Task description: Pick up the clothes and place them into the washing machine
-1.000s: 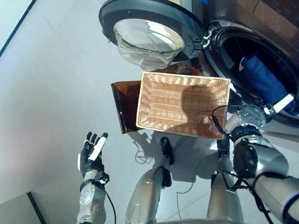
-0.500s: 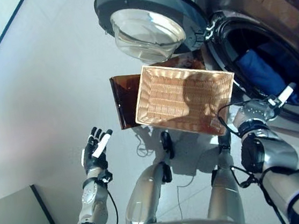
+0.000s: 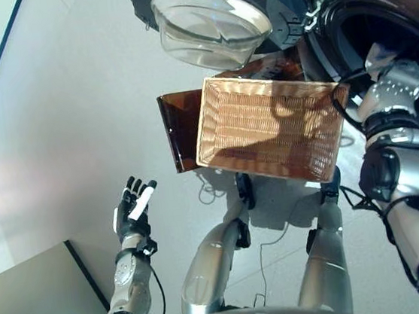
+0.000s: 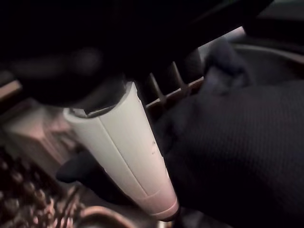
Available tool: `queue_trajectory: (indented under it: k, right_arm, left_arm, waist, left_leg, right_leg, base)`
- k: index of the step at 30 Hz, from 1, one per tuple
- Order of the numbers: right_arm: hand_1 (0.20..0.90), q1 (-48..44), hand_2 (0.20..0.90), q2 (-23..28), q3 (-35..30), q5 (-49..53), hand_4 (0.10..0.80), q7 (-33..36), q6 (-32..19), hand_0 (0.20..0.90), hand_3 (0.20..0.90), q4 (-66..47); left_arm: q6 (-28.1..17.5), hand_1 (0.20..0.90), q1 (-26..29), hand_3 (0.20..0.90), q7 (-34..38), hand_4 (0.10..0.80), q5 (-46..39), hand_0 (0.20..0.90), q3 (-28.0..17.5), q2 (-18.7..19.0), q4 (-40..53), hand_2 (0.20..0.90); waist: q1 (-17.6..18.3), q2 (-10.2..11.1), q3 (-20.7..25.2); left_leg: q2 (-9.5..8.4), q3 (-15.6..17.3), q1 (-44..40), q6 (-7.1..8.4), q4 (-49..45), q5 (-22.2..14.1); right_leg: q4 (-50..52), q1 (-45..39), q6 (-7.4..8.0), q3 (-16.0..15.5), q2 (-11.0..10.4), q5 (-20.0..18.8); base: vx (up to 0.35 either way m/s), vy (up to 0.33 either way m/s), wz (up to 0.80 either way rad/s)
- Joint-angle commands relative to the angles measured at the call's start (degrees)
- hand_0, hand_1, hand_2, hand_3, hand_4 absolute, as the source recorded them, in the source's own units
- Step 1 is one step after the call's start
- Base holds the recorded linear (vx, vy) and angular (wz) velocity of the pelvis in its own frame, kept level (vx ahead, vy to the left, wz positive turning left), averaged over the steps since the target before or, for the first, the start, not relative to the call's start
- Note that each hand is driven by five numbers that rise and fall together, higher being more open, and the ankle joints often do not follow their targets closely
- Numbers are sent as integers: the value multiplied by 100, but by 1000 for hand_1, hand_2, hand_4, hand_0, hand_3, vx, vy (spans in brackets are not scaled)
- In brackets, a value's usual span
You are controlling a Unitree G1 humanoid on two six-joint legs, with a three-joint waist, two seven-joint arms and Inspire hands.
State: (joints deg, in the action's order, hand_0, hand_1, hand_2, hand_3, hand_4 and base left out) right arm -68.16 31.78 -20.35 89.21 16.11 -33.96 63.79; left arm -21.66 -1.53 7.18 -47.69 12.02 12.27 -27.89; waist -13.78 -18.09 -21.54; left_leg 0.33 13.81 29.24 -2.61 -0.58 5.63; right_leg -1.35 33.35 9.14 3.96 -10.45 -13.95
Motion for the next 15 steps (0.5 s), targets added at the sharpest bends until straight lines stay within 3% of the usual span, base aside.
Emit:
queue_trajectory:
  k: [1, 8, 15]
  right_arm:
    - [200, -284, 200, 642, 529, -260, 300, -316, -518, 200, 200, -708]
    - [200, -250, 200, 828, 318, -200, 300, -331, -905, 200, 200, -1096]
    - [200, -508, 200, 1337, 447, -405, 300, 28, -819, 200, 200, -745]
  left_arm:
    - [-440, 900, -110, 900, 113, 800, 123, 900, -105, 463, 280, 900]
    - [-430, 900, -130, 900, 141, 800, 211, 900, -225, 455, 135, 900]
    - [-428, 900, -232, 900, 109, 800, 74, 900, -281, 482, 250, 900]
  waist:
    - [-255, -620, 444]
    - [-225, -694, 592]
    - [-266, -721, 618]
  left_leg:
    - [-23, -461, -200, 479, 558, 140]
    - [8, -449, -164, 465, 558, 169]
    - [18, -450, -121, 443, 558, 173]
  right_leg:
    - [1005, -149, -258, -202, 414, 1212]
    - [1119, -36, -283, -150, 458, 1239]
    - [1199, 104, -271, -141, 465, 1280]
  base:
    - [0, 0, 0]
    - [15, 5, -3]
    - [-1, -17, -2]
